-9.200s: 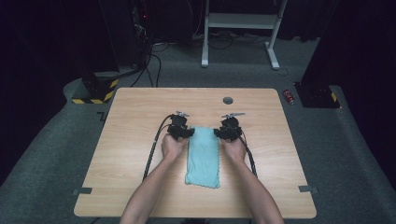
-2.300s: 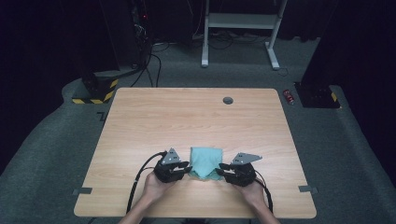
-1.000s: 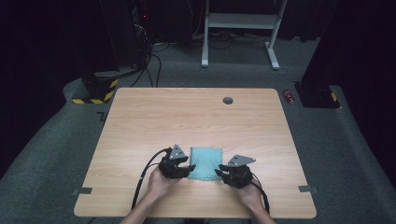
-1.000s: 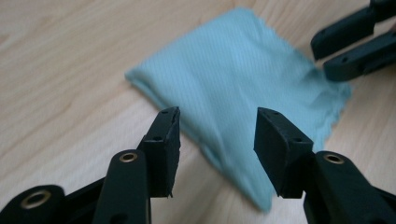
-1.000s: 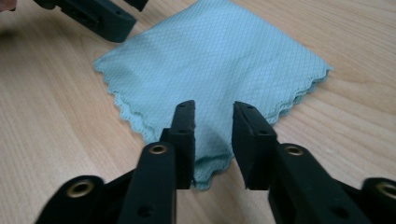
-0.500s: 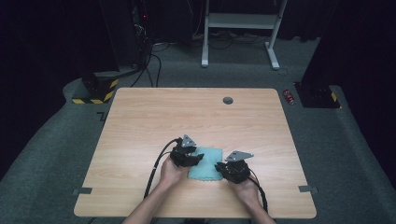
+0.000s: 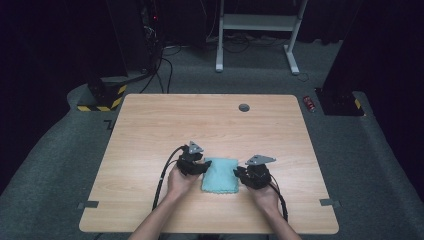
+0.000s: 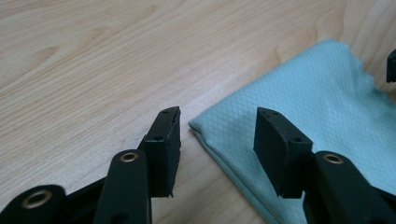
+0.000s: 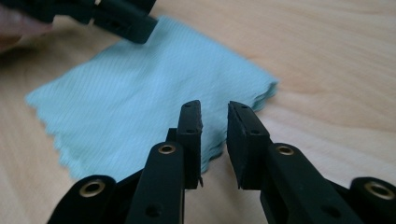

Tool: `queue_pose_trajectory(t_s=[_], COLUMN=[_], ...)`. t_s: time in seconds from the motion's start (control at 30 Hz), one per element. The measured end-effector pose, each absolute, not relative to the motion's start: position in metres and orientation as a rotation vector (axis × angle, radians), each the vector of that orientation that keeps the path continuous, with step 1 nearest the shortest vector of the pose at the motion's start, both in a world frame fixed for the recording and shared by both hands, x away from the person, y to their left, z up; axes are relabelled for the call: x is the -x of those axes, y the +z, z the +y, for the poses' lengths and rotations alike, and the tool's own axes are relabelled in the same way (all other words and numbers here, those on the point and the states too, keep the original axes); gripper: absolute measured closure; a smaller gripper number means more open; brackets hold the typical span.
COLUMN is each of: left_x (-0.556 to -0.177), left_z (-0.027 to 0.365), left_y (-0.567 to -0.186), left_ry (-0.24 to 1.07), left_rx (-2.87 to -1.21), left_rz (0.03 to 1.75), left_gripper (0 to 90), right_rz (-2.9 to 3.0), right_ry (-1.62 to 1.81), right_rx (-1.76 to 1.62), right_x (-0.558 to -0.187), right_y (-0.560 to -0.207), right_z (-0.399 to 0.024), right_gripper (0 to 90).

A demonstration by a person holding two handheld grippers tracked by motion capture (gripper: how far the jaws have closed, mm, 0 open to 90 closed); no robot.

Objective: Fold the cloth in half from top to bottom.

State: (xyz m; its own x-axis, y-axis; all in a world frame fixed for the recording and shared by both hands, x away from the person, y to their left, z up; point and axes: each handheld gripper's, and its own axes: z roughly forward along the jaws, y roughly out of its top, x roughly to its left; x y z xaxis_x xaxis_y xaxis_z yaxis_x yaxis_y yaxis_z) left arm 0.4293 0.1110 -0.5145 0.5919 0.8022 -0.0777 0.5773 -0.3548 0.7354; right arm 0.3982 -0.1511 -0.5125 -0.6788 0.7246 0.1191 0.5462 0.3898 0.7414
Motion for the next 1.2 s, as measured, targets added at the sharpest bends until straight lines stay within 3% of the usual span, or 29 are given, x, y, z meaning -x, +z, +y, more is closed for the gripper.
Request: queue_pose_trajectory(t_s=[0.23, 0.43, 0.57, 0.7, 0.8, 1.2], left_x=[-0.439, -0.442, -0.441, -0.444, -0.446, -0.460], left_z=[0.116, 0.107, 0.105, 0.103, 0.103, 0.111], left_y=[-0.521, -0.517, -0.517, -0.514, -0.512, -0.518], left_ry=[0.361, 0.368, 0.363, 0.366, 0.370, 0.357], left_rx=[-2.000, -2.082, -2.100, -2.132, -2.151, -2.036], left_rz=[1.169, 1.129, 1.107, 1.095, 1.088, 1.149], left_gripper=[49.8, 60.2, 69.0, 79.4, 86.5, 87.0], right_rz=[2.352, 2.370, 2.383, 2.410, 2.406, 2.374], right_ry=[1.156, 1.084, 1.047, 1.002, 0.986, 0.985], right_rx=[-1.247, -1.286, -1.270, -1.214, -1.207, -1.184], right_x=[-0.422, -0.438, -0.443, -0.444, -0.446, -0.464], right_y=[-0.510, -0.515, -0.516, -0.514, -0.513, -0.506], right_z=[-0.148, -0.137, -0.133, -0.127, -0.125, -0.120], right_gripper=[68.8, 66.3, 70.9, 86.4, 87.7, 87.5])
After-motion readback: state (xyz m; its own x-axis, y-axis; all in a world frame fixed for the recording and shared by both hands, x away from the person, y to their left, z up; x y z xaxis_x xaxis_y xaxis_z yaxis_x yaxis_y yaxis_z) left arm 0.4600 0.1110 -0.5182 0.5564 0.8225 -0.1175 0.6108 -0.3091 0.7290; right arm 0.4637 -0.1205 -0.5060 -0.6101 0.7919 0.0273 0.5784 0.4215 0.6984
